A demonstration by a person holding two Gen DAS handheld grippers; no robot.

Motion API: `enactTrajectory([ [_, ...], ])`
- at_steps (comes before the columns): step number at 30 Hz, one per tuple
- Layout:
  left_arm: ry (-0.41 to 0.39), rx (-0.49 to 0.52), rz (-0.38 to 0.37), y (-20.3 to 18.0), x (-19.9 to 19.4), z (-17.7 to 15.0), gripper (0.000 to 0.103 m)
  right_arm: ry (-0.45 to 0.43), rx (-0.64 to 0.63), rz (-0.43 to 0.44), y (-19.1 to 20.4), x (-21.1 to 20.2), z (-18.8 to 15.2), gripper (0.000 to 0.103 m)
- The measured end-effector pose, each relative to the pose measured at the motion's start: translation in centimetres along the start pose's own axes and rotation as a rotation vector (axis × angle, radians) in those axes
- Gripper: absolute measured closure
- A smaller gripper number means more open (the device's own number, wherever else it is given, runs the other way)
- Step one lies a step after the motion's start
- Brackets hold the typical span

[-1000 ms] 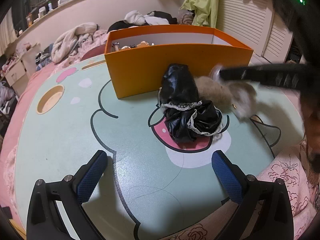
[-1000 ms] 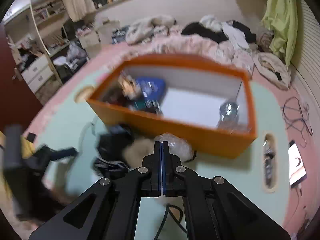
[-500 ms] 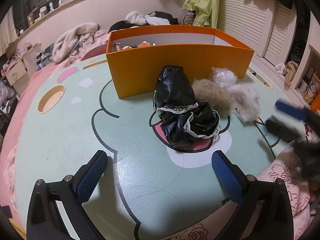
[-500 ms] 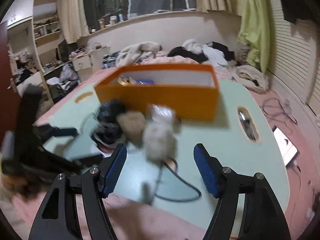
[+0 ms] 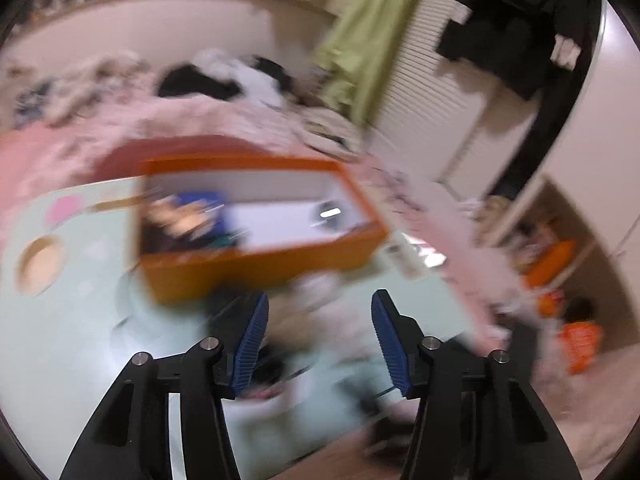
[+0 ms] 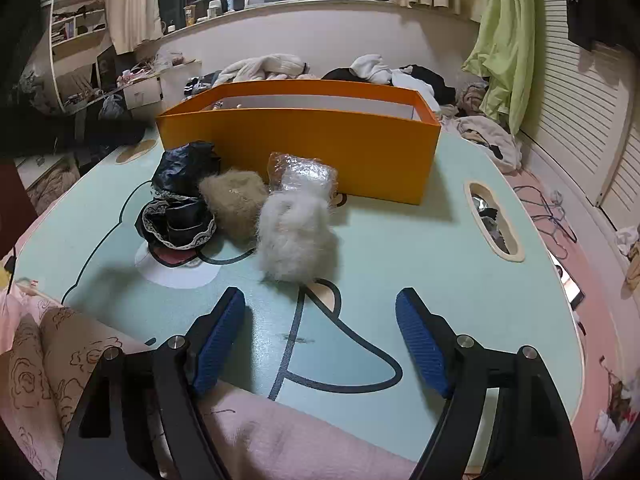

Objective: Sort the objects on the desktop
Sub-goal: 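Reach into the box and grasp the brown card box with the left tool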

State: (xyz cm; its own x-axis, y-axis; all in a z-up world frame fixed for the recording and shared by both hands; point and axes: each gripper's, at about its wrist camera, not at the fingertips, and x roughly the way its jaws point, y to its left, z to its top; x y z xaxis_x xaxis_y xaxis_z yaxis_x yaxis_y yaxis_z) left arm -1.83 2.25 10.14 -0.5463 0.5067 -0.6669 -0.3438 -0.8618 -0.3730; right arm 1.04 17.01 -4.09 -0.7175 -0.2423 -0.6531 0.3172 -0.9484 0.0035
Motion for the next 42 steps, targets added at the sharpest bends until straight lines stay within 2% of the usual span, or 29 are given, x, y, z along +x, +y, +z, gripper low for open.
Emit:
enactTrajectory([
  [2, 0.089, -0.076, -0.094, -0.3, 2.3, 3.0, 0.052, -0.001, 0.000, 0.000, 0.0, 0.3, 0.1, 0.025],
  [3, 0.166, -0.124, -0.151, -0.3, 4.4, 4.7, 0.050, -0.001, 0.000, 0.000, 0.0, 0.5, 0.0, 0.025],
  [4, 0.221, -0.157, -0.169, -0.3, 6.0, 5.7, 0.050, -0.001, 0.000, 0.000, -0.1, 0.5, 0.1, 0.025],
  [6, 0.324, -0.200, -0.146, -0.5, 9.7, 7.3, 0.050, -0.002, 0.001, 0.002, -0.2, 0.8, 0.1, 0.025],
  [11, 0.423, -0.188, -0.016, -0.7, 14.5, 8.4, 0.051, -0.011, 0.002, 0.002, -1.5, 0.5, 0.0, 0.025],
  [14, 0.453, -0.230, -0.012, 0.5, 16.3, 8.5, 0.062, -0.016, 0.000, 0.003, -1.6, -0.2, -0.3, 0.025],
  [16, 0.451, -0.258, -0.053, 1.2, 16.5, 8.5, 0.062, -0.017, -0.001, 0.002, -1.0, -0.9, -0.3, 0.025],
  [18, 0.431, -0.261, -0.046, 2.0, 16.1, 8.6, 0.062, -0.017, -0.001, 0.002, -0.7, -1.2, 0.0, 0.025],
  [19, 0.409, -0.255, -0.020, 2.3, 15.9, 8.6, 0.062, -0.018, -0.001, 0.002, -0.6, -1.3, 0.1, 0.025],
  [22, 0.343, -0.241, 0.174, 4.6, 14.7, 9.3, 0.066, -0.018, -0.002, 0.001, -0.6, -1.5, 0.1, 0.025],
  [23, 0.335, -0.253, 0.175, 5.4, 14.5, 9.4, 0.066, -0.018, -0.002, 0.001, -0.6, -1.5, 0.1, 0.025],
  [25, 0.308, -0.335, 0.034, 7.1, 13.6, 9.2, 0.066, -0.017, -0.001, 0.002, -0.3, -1.6, 0.1, 0.025],
  [26, 0.297, -0.364, -0.004, 7.4, 13.2, 9.2, 0.065, -0.018, -0.002, 0.001, -0.2, -1.7, 0.1, 0.025],
  [27, 0.286, -0.372, -0.016, 7.5, 12.8, 9.1, 0.060, -0.017, -0.002, 0.001, -0.1, -1.7, 0.1, 0.025],
  [28, 0.285, -0.354, -0.001, 7.0, 12.8, 9.1, 0.051, -0.017, -0.002, 0.001, -0.1, -1.7, 0.1, 0.024],
  [30, 0.306, -0.299, 0.064, 5.7, 13.2, 9.2, 0.042, -0.016, -0.001, 0.002, -0.1, -1.8, 0.1, 0.024],
  [35, 0.396, -0.250, 0.128, 3.2, 16.0, 9.4, 0.042, -0.018, 0.000, 0.001, 0.0, -1.8, 0.1, 0.024],
  [38, 0.447, -0.239, 0.253, 2.4, 18.4, 9.4, 0.043, -0.018, 0.000, 0.001, 0.0, -1.8, 0.1, 0.024],
  [39, 0.456, -0.243, 0.277, 2.7, 18.7, 9.1, 0.045, -0.018, 0.000, 0.001, 0.0, -1.8, 0.1, 0.024],
  [40, 0.432, -0.240, 0.292, 2.8, 18.7, 9.2, 0.049, -0.017, 0.000, 0.000, 0.0, -1.8, 0.1, 0.024],
  [42, 0.430, -0.207, 0.310, 2.4, 18.5, 9.3, 0.050, -0.017, 0.002, 0.003, 0.1, -1.9, 0.1, 0.024],
])
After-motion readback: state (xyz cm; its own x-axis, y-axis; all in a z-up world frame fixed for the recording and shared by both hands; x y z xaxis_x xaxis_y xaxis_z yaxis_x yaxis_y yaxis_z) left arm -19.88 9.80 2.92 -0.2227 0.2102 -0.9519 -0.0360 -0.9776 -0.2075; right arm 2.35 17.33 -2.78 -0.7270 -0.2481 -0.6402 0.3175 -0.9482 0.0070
